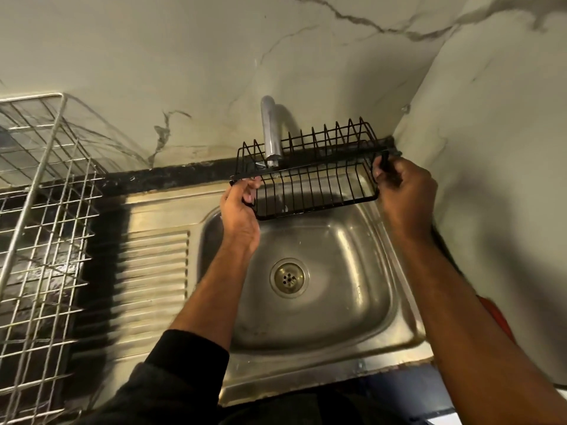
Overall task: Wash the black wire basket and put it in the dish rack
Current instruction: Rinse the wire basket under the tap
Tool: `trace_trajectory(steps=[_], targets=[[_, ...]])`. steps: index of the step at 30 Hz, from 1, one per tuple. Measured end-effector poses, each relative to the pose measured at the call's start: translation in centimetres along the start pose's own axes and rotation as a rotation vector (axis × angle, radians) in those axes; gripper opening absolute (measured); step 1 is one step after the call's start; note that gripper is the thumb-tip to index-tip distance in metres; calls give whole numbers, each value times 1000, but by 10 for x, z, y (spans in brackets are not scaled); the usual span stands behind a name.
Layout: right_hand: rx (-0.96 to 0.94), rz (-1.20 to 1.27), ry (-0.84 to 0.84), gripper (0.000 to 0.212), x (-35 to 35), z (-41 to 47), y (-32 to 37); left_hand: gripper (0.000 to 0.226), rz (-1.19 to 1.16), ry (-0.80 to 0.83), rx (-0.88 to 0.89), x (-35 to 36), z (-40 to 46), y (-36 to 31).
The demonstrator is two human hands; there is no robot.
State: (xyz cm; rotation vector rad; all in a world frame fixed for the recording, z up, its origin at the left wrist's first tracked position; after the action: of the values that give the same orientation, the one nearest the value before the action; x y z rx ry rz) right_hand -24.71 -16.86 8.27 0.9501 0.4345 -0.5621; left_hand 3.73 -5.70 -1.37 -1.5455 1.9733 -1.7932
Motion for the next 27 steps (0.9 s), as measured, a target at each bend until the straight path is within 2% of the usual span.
trace_trajectory(steps=[2,4,5,8,10,14,18,20,24,27], targets=[[-21,-78,-6,23,-10,-1,0,31,28,7,-44,4,3,12],[-27,-146,6,25,-18,-4,1,19,82,-34,-117,2,3,26],[-28,-178,16,28,-22,-5,1,20,111,-58,-157,0,2,31],[1,-256,47,38,-28,-9,-5,44,288,-57,-226,-4,-2,39],[30,-243,73,44,-30,-10,-5,41,436,-57,-261,-7,-6,38],[106,-15,146,38,-25,-13,6,36,639,-106,-303,-23,-11,31],[387,343,228,21,-13,-22,15,27,858,-154,-286,-36,-13,17],[493,525,265,14,-9,-25,27,27,944,-123,-260,-39,-16,11],[608,826,348,27,4,-31,58,40,1067,28,-265,-40,-26,12],[628,923,408,27,13,-35,74,35,1120,28,-271,-49,-25,23]])
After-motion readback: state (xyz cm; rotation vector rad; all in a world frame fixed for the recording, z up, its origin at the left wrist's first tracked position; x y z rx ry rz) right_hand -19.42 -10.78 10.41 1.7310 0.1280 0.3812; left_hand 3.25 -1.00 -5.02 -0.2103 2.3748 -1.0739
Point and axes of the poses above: each hand's wrist, its own z-axis towards the middle knuckle, its own x-axis out of the palm, y = z × x, the point moved 7 cm from there along z, towards the middle knuckle, and after that the axes turned 6 degrees about -x, right-handed, at the moved point
